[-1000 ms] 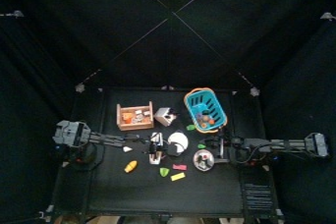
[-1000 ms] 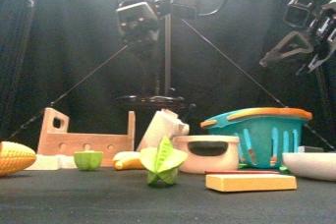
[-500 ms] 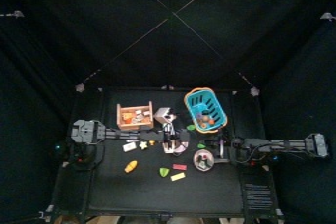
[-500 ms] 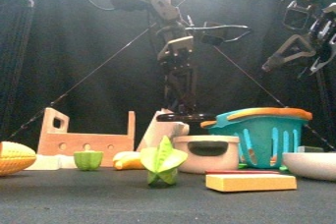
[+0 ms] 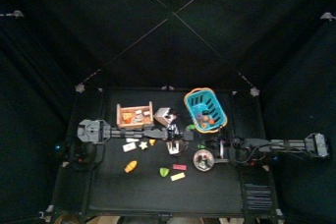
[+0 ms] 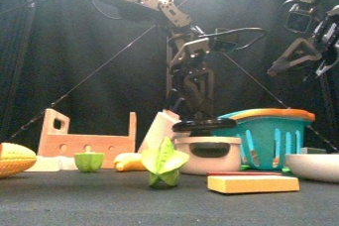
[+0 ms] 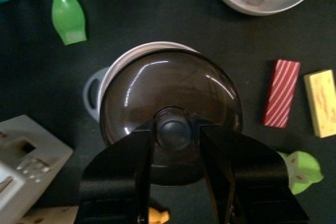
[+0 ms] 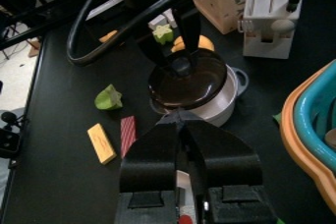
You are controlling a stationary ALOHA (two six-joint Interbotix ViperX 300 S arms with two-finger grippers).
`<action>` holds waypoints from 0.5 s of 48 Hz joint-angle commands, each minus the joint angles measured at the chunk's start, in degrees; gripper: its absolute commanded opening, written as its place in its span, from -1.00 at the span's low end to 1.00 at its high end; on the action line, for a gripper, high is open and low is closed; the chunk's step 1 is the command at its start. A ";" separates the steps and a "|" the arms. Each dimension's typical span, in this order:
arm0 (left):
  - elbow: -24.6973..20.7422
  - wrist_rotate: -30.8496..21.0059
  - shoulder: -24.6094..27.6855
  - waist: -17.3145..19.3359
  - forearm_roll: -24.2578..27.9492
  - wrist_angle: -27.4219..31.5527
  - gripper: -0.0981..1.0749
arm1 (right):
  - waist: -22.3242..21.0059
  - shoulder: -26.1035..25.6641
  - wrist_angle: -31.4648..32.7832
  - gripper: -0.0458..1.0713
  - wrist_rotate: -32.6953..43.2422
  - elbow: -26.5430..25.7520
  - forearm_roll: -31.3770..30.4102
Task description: Place pot lid on pot
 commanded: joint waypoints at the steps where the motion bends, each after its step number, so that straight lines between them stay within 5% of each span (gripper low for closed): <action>1: -1.93 0.09 -0.70 0.26 -0.79 -1.41 0.12 | -0.09 0.35 0.00 -0.89 0.00 -0.44 0.18; 24: -1.93 0.00 -0.09 1.23 0.44 -1.49 0.12 | -0.09 0.35 0.09 -0.89 0.00 -0.44 0.18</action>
